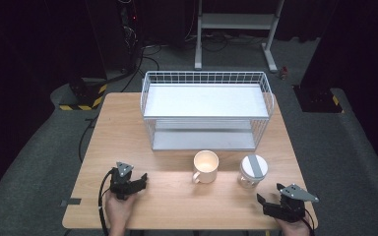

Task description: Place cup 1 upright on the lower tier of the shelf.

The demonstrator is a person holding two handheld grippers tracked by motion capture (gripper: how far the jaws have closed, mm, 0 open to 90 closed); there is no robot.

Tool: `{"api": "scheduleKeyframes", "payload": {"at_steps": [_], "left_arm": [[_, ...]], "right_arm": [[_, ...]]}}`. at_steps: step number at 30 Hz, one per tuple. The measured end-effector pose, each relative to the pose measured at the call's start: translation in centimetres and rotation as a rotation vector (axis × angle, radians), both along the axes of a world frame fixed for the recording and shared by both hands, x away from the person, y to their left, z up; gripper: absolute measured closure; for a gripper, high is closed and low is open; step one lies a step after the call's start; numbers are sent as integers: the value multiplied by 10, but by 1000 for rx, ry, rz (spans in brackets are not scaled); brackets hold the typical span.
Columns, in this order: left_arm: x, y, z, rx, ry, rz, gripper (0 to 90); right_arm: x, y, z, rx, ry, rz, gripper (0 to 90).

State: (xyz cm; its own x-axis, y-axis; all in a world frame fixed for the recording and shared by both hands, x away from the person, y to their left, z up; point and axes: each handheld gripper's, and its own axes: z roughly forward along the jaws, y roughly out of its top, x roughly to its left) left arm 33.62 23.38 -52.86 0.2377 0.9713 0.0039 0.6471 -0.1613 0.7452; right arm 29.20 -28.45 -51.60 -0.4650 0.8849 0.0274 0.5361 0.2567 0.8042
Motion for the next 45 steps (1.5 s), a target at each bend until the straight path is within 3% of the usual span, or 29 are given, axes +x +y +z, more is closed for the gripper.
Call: {"api": "scheduleKeyframes", "payload": {"at_steps": [18,45], "left_arm": [[0,0,0,-1,2,0,244],[0,0,0,-1,2,0,244]], "right_arm": [[22,24,6,-13,-25,53,114],[47,43,10,-16,-54,61,117]]}}
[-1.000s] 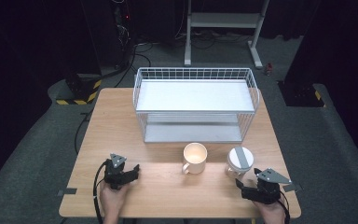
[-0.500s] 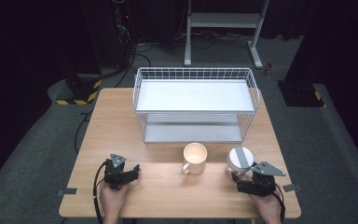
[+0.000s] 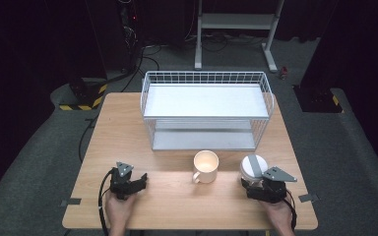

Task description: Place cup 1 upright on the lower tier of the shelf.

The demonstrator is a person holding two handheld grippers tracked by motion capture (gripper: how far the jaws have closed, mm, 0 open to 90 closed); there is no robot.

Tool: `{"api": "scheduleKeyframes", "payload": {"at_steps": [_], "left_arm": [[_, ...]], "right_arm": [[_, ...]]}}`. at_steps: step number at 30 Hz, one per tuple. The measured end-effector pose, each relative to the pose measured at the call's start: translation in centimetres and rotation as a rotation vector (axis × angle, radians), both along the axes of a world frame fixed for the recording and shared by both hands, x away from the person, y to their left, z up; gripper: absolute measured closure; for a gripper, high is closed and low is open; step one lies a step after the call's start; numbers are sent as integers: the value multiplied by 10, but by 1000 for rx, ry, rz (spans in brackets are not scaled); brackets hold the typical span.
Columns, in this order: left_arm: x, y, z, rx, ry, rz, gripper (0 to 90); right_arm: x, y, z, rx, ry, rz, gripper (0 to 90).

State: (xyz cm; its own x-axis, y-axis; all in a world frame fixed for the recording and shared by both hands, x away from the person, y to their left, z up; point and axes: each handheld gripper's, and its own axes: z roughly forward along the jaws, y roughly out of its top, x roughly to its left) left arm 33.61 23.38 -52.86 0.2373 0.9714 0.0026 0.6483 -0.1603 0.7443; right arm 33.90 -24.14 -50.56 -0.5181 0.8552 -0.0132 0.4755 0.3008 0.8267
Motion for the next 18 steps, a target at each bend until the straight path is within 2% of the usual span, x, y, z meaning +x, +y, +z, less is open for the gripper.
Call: {"api": "scheduleKeyframes", "payload": {"at_steps": [8,10,18], "left_arm": [[0,0,0,0,0,0,244],[0,0,0,0,0,1,244],[0,0,0,0,0,1,244]], "right_arm": [[4,4,2,0,-13,2,146],[5,6,2,-4,-28,7,176],[10,9,3,-5,-37,2,182]]}}
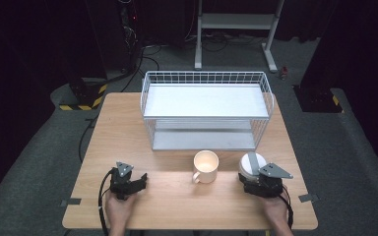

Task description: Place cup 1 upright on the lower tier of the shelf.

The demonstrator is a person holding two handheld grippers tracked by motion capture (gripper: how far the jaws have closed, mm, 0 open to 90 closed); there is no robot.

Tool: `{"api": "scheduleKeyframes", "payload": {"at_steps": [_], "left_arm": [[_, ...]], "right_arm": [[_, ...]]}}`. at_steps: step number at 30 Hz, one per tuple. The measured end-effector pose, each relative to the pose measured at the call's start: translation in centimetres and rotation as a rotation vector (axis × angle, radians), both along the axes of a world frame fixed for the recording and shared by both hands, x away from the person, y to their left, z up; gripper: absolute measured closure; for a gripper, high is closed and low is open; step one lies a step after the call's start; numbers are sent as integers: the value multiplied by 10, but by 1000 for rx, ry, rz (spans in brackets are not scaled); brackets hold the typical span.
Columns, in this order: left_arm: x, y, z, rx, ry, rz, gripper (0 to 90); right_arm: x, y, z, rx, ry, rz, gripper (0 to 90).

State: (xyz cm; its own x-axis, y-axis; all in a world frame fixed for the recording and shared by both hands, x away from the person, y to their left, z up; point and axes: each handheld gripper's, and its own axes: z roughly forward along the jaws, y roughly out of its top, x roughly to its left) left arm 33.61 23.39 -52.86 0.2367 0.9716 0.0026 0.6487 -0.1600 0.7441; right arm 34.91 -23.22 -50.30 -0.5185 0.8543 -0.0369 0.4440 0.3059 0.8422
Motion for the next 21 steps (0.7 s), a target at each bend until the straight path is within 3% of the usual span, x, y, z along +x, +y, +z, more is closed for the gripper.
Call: {"api": "scheduleKeyframes", "payload": {"at_steps": [10,21], "left_arm": [[0,0,0,0,0,0,244],[0,0,0,1,-2,0,244]], "right_arm": [[14,5,5,-5,9,5,183],[43,16,16,16,11,-3,183]]}}
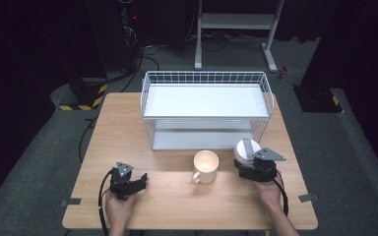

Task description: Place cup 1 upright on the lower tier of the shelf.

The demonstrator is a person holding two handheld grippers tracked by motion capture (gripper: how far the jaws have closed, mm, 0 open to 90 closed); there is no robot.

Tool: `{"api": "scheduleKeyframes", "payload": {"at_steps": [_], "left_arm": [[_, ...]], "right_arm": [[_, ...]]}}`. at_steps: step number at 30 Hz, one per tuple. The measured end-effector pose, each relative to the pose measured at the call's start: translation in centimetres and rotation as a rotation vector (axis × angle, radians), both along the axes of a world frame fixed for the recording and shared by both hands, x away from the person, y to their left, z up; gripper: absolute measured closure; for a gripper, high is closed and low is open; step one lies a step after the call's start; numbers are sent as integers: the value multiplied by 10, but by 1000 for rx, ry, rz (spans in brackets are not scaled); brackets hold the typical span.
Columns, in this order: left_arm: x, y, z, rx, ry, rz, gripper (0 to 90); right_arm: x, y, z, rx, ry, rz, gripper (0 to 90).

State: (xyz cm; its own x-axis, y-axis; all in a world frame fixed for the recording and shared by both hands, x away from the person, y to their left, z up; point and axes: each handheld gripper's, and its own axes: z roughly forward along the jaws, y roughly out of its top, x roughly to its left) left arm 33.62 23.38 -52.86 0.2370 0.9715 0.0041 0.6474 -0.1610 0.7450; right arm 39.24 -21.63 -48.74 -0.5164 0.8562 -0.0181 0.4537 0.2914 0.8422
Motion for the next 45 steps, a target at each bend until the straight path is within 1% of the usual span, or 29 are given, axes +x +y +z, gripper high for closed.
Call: {"api": "scheduleKeyframes", "payload": {"at_steps": [5,6,8,16,19,23,25,28,30,34,37,38,40,42,45], "left_arm": [[0,0,0,0,0,0,244],[0,0,0,0,0,0,244],[0,0,0,0,0,0,244],[0,0,0,0,0,0,244],[0,0,0,0,0,0,244],[0,0,0,1,0,0,244],[0,0,0,1,1,1,244],[0,0,0,1,0,0,244],[0,0,0,1,0,0,244],[0,0,0,1,0,0,244],[0,0,0,2,1,1,244],[0,0,0,1,1,0,244],[0,0,0,3,2,-2,244],[0,0,0,3,2,-2,244],[0,0,0,4,2,-2,244]], "right_arm": [[11,8,2,-2,1,5,183],[12,9,3,6,7,0,183],[17,11,4,11,7,1,183],[32,19,8,18,12,-9,184],[39,20,9,24,18,-20,183],[48,23,8,48,32,-45,183],[51,24,8,40,30,-45,183],[57,27,5,35,37,-64,183],[58,28,4,38,36,-67,184],[63,31,4,22,27,-73,184],[67,34,4,17,32,-85,184],[70,36,3,11,22,-90,184],[70,37,2,10,18,-95,184],[73,37,0,4,-4,-93,185],[76,36,0,2,-10,-93,184]]}}
